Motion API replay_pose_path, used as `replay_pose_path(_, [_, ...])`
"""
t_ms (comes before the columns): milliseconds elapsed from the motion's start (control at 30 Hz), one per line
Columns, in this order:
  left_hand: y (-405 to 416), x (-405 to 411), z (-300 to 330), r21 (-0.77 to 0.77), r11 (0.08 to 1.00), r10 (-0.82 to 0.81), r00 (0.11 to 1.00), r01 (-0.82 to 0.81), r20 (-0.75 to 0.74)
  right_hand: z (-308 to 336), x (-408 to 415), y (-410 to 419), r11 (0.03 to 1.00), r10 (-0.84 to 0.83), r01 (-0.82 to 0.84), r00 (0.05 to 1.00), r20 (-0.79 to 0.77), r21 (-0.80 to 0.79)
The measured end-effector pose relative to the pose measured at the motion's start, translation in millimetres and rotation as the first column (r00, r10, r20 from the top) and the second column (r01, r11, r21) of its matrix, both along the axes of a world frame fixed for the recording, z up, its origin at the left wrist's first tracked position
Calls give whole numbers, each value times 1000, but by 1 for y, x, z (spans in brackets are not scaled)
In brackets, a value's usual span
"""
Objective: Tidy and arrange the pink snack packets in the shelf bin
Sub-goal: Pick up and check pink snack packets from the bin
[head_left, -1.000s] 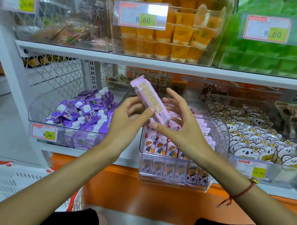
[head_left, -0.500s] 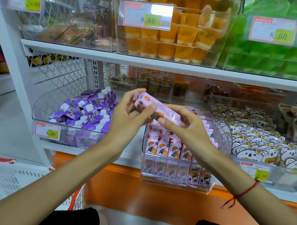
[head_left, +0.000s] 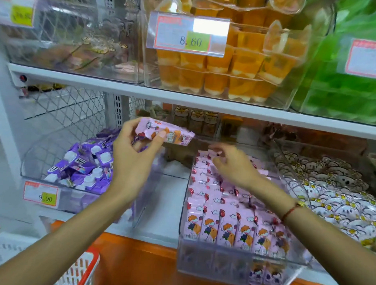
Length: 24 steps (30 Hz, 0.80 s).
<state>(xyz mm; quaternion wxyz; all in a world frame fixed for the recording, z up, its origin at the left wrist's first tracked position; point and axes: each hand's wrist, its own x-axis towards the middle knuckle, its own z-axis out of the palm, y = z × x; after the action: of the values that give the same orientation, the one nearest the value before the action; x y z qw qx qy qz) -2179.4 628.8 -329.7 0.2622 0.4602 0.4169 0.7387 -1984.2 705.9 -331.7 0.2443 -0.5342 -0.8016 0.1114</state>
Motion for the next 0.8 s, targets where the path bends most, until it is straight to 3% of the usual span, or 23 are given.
replay_pose_path(233, [30, 4, -2, 38, 994, -98, 992, 101, -79, -11, -22, 53, 997, -15, 48, 904, 427, -65])
replay_pose_path(433, [62, 20, 2, -5, 995, -94, 942, 97, -323, -25, -6, 44, 986, 59, 8, 917, 395, -167])
replay_pose_path(600, [84, 28, 0, -87, 994, -21, 707, -58, -707, -34, 0, 38, 985, 90, -31, 928, 361, -167])
replay_pose_path(700, [98, 33, 2, -131, 986, -52, 561, -101, -826, -33, -1, 36, 987, 78, -21, 927, 368, -157])
replay_pose_path(800, [113, 39, 6, -252, 959, -184, 393, -128, -901, -32, -1, 35, 989, 70, -25, 949, 308, -148])
